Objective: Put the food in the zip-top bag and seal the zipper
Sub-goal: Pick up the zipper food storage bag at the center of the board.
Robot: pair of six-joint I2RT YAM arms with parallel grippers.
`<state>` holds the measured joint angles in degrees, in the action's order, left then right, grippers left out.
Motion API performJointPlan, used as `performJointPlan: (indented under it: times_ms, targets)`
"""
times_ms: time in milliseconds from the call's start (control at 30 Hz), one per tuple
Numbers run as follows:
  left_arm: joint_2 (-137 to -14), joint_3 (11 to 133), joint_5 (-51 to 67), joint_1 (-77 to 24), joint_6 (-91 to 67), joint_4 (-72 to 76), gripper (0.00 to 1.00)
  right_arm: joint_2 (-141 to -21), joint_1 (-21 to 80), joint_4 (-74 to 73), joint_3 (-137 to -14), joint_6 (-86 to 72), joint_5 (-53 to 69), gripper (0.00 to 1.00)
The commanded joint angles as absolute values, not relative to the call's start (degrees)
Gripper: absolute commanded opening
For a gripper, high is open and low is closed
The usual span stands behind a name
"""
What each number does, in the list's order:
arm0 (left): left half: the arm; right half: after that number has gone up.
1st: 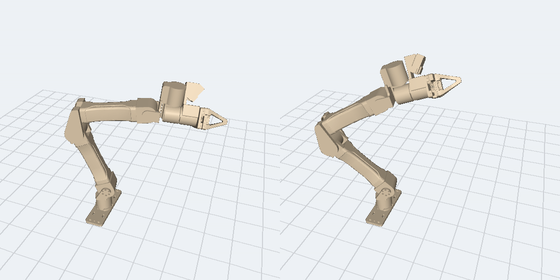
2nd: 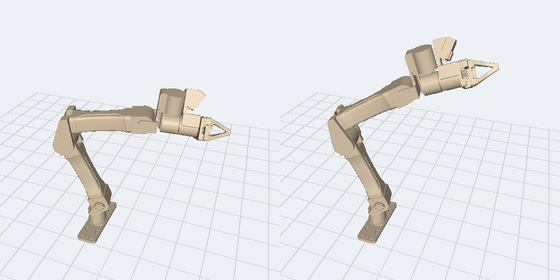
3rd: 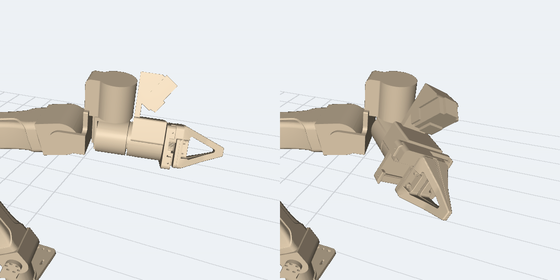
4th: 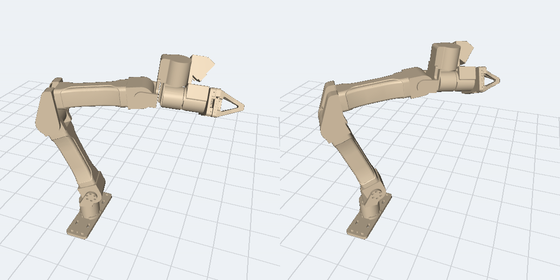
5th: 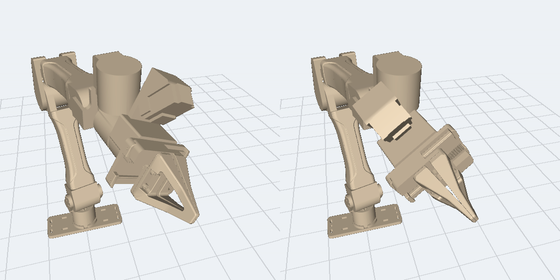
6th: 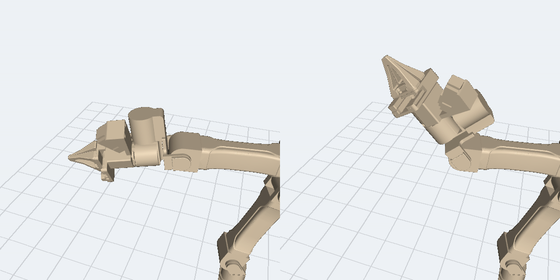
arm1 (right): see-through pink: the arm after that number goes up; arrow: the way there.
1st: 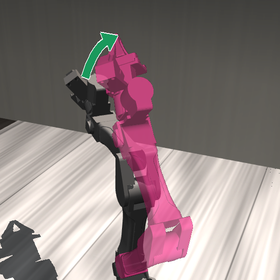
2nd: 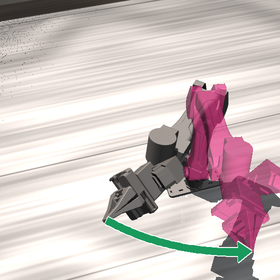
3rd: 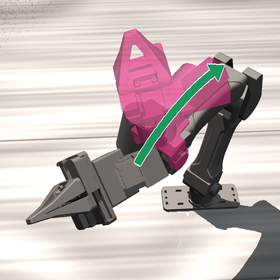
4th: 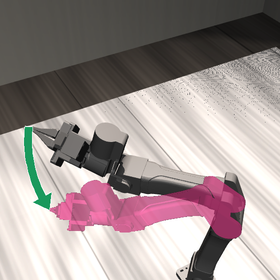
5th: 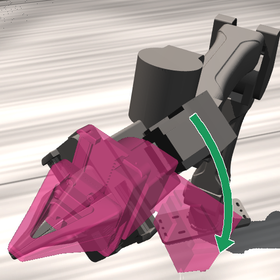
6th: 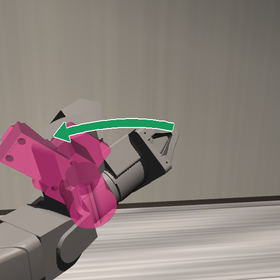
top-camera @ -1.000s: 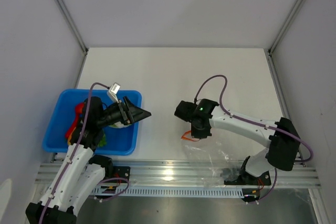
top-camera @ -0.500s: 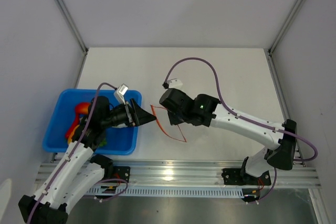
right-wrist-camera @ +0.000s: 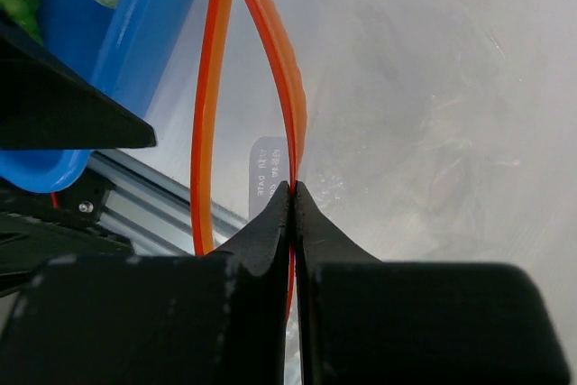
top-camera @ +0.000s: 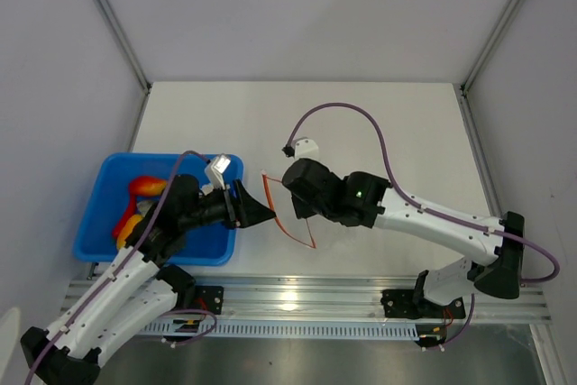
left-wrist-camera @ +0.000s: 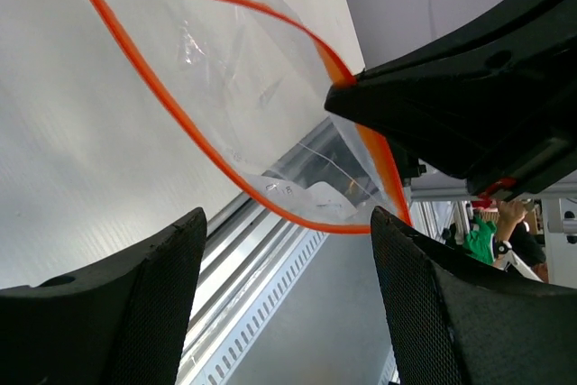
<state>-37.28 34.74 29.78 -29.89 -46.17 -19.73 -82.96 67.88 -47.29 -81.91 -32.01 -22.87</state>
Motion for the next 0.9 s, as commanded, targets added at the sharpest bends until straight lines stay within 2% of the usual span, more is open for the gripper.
performJointPlan:
  times_ms: [0,233,300,333,400,533,567,667,700,767,833,867]
  targets:
    - [-36.4,32.9,26.3,-32.8,-50.1,-17.5,0.75,-79.7,69.7,-42.8,-81.7,-31.9,-24.0,0.00]
    - [-42.3,32.3,23.3,-38.6,-53.4,-11.9,0.71,-77.9,73.6,-42.1,-80.1,-33.3,-26.2,0.00]
    - [-44.1,32.8,21.6,-39.8,-52.9,-11.4,0.65,-77.2,74.4,-41.6,-79.2,-33.7,-26.7,0.00]
    - [-46.2,34.2,21.9,-39.8,-52.6,-11.6,0.54,-76.8,74.9,-41.5,-79.0,-34.0,-27.2,0.00]
    - [-48.1,35.3,22.1,-40.0,-51.1,-12.8,0.39,-76.2,75.0,-42.4,-78.7,-35.2,-28.3,0.00]
    - [-49.1,38.3,21.7,-40.1,-49.0,-15.7,0.01,-76.3,75.5,-44.9,-78.3,-37.4,-29.4,0.00]
    - [-48.8,39.1,21.4,-40.2,-48.8,-17.3,0.01,-76.6,75.8,-46.5,-78.4,-37.8,-29.6,0.00]
    - [-45.8,37.5,18.2,-41.2,-48.3,-17.8,0.01,-78.7,76.3,-49.1,-79.3,-38.2,-30.9,0.09]
    - [-44.7,37.0,17.2,-41.5,-49.2,-18.1,0.01,-79.9,76.4,-49.8,-79.8,-38.4,-31.9,0.17]
    - [-41.4,35.6,16.4,-41.7,-50.5,-17.6,0.01,-81.4,76.5,-52.0,-81.4,-38.8,-32.6,0.23]
    - [-39.3,34.8,15.6,-41.9,-50.9,-17.5,0.01,-83.4,76.4,-53.4,-83.5,-39.3,-33.4,0.35]
    - [-39.1,35.0,15.3,-41.9,-50.9,-17.9,0.01,-83.9,76.5,-53.4,-83.9,-39.3,-33.4,0.35]
